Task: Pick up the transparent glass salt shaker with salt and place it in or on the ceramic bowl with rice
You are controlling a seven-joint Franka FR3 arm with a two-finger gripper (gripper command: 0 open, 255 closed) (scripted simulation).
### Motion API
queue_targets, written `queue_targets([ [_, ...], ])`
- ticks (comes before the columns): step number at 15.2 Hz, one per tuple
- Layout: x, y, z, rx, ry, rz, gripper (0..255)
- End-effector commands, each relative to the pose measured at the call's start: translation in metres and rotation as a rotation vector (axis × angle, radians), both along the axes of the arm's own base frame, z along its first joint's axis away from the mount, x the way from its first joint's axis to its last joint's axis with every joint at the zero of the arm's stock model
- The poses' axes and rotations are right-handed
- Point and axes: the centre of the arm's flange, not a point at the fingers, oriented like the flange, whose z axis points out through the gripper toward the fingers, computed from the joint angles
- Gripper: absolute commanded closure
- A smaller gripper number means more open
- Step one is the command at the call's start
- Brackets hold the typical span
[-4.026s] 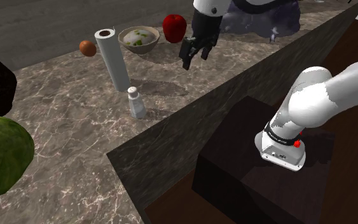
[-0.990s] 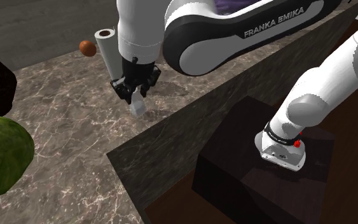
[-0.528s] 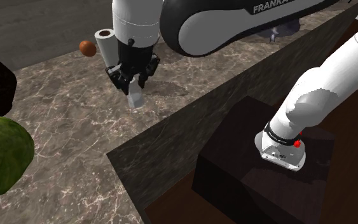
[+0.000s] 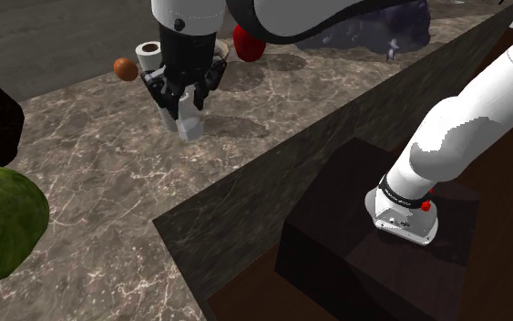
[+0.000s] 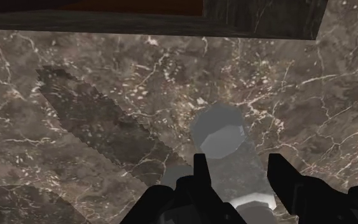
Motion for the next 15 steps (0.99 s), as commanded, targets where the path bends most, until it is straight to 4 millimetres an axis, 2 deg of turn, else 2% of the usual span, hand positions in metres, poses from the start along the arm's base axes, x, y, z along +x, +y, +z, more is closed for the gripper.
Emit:
queue_targets([
  [1, -0.001, 0.000, 0.009, 0.000, 0.000, 0.000, 255],
  [13, -0.001, 0.000, 0.070, 0.000, 0.000, 0.000, 255],
  [15, 0.017, -0.019, 0.071, 0.000, 0.000, 0.000, 255],
])
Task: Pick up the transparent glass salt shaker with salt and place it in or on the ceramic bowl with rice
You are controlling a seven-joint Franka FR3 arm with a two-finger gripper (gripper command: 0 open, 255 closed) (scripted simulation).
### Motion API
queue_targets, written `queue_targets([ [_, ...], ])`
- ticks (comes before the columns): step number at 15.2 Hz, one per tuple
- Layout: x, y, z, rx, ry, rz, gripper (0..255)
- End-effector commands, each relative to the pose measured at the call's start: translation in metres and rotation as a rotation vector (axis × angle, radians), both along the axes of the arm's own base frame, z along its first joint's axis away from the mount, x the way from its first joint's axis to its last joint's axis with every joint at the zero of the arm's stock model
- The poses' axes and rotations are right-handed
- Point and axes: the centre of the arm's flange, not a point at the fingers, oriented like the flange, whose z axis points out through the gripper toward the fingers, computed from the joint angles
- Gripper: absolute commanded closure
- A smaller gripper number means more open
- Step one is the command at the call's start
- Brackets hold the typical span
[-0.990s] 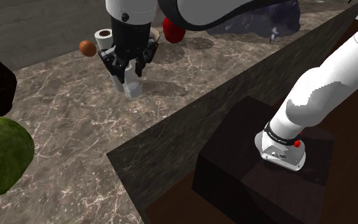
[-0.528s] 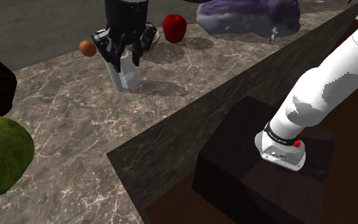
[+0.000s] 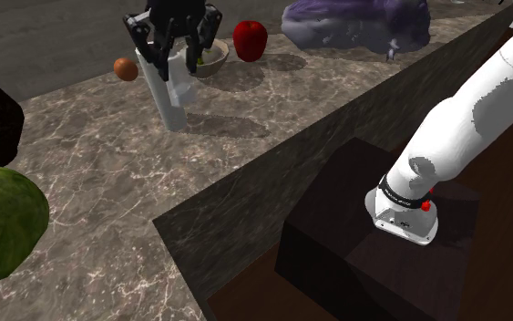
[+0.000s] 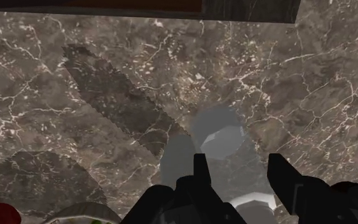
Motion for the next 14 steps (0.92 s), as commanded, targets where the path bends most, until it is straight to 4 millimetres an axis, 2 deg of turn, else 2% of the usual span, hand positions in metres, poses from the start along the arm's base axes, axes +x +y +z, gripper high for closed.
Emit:
queue_targets([
  [1, 0.014, -0.017, 0.003, 0.000, 0.000, 0.001, 255],
  [14, 0.131, -0.142, 0.010, 0.000, 0.000, 0.001, 255],
])
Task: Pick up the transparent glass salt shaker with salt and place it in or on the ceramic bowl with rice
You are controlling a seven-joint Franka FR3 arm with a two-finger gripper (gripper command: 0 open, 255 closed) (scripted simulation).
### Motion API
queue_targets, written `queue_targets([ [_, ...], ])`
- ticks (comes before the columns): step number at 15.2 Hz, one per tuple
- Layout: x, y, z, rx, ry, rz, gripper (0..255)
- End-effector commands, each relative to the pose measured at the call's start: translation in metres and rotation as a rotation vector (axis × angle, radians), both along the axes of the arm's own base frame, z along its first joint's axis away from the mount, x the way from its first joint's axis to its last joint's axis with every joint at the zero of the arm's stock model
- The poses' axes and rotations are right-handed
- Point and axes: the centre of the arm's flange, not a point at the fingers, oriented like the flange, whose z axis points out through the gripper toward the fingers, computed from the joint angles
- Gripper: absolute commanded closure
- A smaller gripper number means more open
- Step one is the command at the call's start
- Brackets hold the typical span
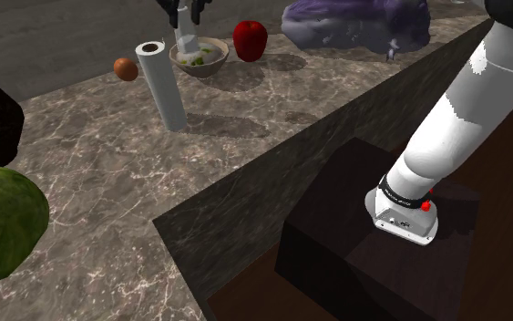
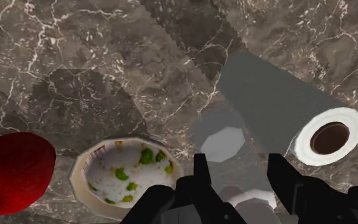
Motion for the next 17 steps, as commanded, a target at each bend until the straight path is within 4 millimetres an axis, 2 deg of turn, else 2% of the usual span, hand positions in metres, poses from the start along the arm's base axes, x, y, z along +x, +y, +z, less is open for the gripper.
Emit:
queue_targets([
  [1, 0.017, -0.020, 0.002, 0.000, -0.001, 0.001, 255],
  [13, 0.124, -0.136, 0.008, 0.000, -0.001, 0.001, 255],
  [14, 0.130, -0.142, 0.008, 0.000, -0.001, 0.001, 255],
  [17, 0.130, -0.142, -0.008, 0.000, -0.001, 0.001, 255],
])
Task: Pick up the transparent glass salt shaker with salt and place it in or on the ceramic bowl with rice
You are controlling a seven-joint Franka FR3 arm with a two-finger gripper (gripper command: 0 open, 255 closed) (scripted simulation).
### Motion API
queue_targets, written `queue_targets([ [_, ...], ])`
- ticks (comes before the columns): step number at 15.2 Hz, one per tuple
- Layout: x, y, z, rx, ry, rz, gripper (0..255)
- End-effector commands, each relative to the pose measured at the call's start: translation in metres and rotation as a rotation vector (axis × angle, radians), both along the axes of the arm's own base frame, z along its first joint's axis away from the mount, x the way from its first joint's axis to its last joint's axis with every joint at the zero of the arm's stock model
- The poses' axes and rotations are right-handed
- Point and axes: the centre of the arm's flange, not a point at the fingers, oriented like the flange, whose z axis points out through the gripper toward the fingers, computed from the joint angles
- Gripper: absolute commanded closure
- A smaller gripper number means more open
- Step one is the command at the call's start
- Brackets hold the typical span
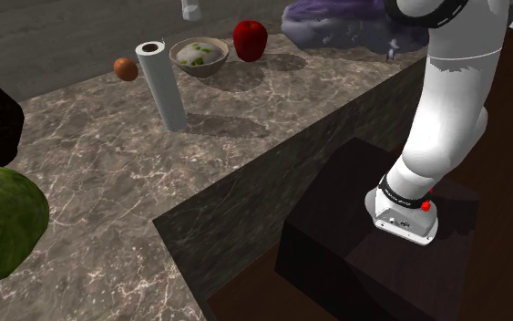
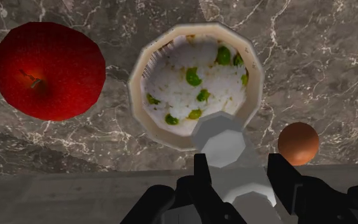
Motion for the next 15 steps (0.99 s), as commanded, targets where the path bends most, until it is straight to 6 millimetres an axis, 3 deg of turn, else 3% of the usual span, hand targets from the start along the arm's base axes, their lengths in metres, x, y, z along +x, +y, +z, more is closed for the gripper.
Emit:
queue_targets([
  [1, 0.001, -0.001, -0.010, 0.000, -0.001, 0.000, 255],
  [13, 0.001, -0.001, -0.073, 0.000, -0.001, 0.000, 255],
  [15, 0.001, -0.001, -0.073, 0.000, -0.001, 0.000, 255],
])
